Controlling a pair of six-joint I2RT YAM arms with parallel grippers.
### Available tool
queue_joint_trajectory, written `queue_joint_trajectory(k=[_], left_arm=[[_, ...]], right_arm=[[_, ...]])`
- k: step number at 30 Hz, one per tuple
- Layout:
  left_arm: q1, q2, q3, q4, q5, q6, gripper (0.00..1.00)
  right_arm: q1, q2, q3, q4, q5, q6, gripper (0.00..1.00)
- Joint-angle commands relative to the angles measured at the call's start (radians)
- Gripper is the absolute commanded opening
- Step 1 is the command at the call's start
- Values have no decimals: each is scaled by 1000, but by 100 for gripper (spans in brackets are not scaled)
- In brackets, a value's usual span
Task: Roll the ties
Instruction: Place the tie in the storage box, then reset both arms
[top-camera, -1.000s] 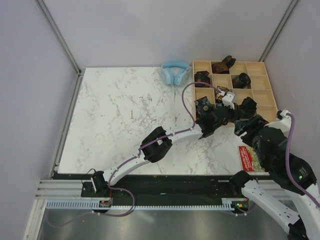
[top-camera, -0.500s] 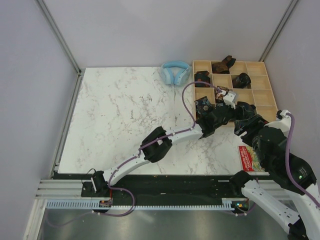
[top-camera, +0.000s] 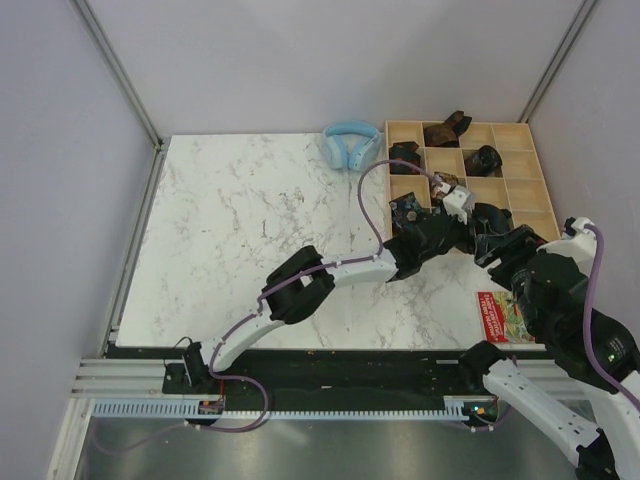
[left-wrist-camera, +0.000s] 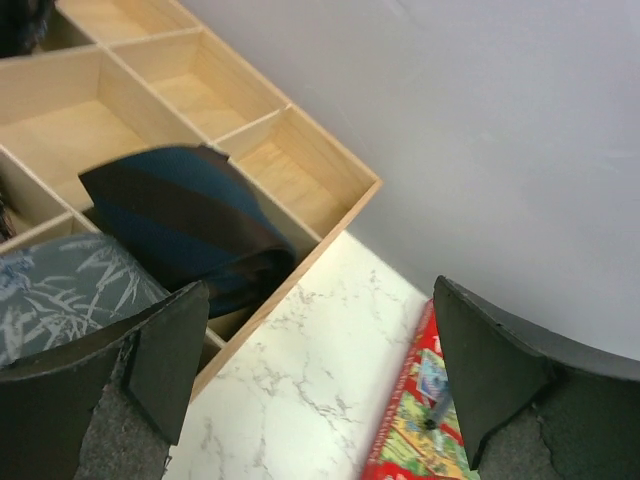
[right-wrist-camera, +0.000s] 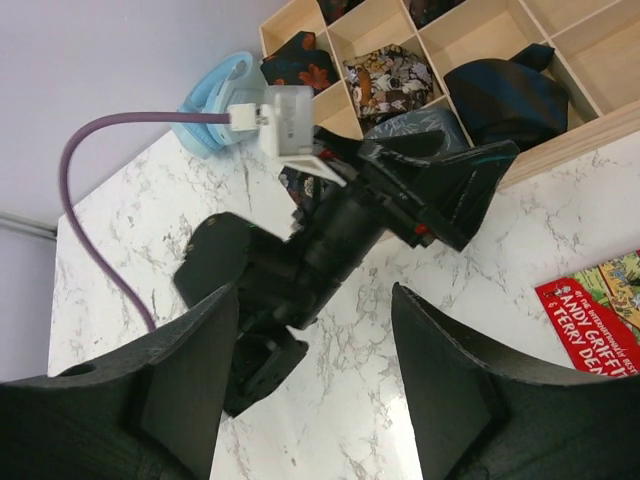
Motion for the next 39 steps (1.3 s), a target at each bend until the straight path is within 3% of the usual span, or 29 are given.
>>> queue_joint_trajectory(k=[1, 9, 17, 25, 26, 32, 33, 36, 39], left_arm=[[-5, -247, -130, 131, 13, 15, 99], [-5, -518, -428, 106, -39, -2, 100], [2, -917, -914, 69, -212, 113, 100], [11, -1385, -1336, -216, -422, 259, 100], [15, -1490, -1374, -237, -462, 274, 100], [145, -1932, -1579, -550, -544, 287, 100], [210, -1974, -1615, -588, -544, 268, 100], [238, -2118, -1671, -649, -610, 263, 100], [261, -2108, -1665, -717, -708, 251, 100]], right_arm=[[0, 26, 62, 11, 32, -25, 71], [0, 78, 113, 10, -15, -40, 71], [0, 119, 101, 56, -101, -37, 76], [-2, 147, -60, 252, -323, -78, 95], [0, 150, -83, 284, -409, -92, 98], [7, 243, -231, 467, -621, -68, 98], [17, 253, -260, 509, -621, -52, 98], [87, 288, -303, 595, -611, -44, 98], [239, 372, -291, 629, -498, -44, 98]])
